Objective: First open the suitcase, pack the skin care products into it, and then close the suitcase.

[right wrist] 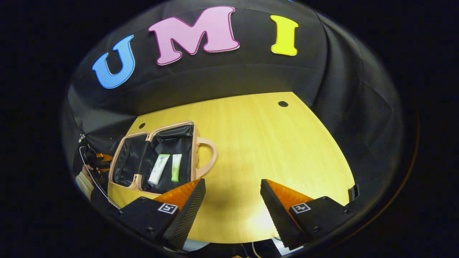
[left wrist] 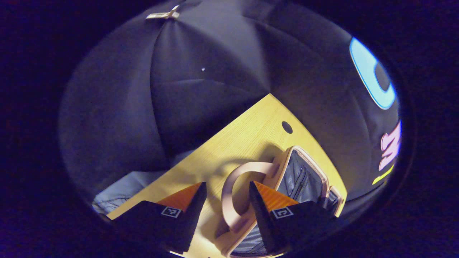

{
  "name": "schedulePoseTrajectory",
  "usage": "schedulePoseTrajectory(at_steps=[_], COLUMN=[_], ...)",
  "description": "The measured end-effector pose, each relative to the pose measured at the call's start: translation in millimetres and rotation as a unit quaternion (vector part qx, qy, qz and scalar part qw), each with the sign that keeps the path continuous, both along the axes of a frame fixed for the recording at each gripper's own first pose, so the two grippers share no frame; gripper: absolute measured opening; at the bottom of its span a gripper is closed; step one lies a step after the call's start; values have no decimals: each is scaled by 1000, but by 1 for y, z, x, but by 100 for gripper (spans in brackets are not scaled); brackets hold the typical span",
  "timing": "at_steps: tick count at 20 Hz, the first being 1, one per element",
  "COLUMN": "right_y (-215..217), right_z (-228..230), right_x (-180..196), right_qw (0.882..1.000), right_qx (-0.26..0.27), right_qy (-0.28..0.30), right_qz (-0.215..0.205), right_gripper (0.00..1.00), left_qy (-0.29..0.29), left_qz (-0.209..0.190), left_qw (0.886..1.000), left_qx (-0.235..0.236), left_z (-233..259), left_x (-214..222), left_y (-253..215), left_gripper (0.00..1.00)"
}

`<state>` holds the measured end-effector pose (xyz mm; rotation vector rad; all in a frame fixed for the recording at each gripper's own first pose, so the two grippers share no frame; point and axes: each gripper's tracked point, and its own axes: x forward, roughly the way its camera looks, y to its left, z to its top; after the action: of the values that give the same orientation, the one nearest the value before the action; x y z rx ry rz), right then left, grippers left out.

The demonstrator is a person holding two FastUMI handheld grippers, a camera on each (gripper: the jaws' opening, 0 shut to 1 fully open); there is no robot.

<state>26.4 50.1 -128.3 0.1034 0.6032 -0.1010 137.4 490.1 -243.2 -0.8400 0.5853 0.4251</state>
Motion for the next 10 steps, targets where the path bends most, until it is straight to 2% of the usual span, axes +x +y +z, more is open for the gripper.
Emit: schedulePoseTrajectory(at_steps=[2, 3, 4, 5, 7, 10], right_y=[-6, -8, -10, -10, -12, -13], right_z=[2, 4, 2, 1, -1, -3], right_x=[-3, -4, -4, -4, -4, -2], right_qw=[1000, 1000, 1000, 1000, 1000, 1000], right_qx=[1, 3, 3, 2, 1, 4], right_qy=[0, -1, 1, 4, 9, 9], right_qz=[-12, -15, -17, -17, -15, -14], right_gripper=[98, 98, 98, 98, 98, 98], left_qy=[30, 29, 24, 22, 5, -18], left_qz=[-7, -9, -2, 6, 5, -20], left_qw=[1000, 999, 999, 999, 999, 1000], left_qx=[-4, -13, -25, -29, -33, -12], left_z=[-16, -20, -21, -25, -17, 13], left_x=[-1, 3, 7, 12, 9, 4], left_y=[4, 2, -2, -3, -4, -13], left_gripper=[65, 55, 45, 25, 20, 11])
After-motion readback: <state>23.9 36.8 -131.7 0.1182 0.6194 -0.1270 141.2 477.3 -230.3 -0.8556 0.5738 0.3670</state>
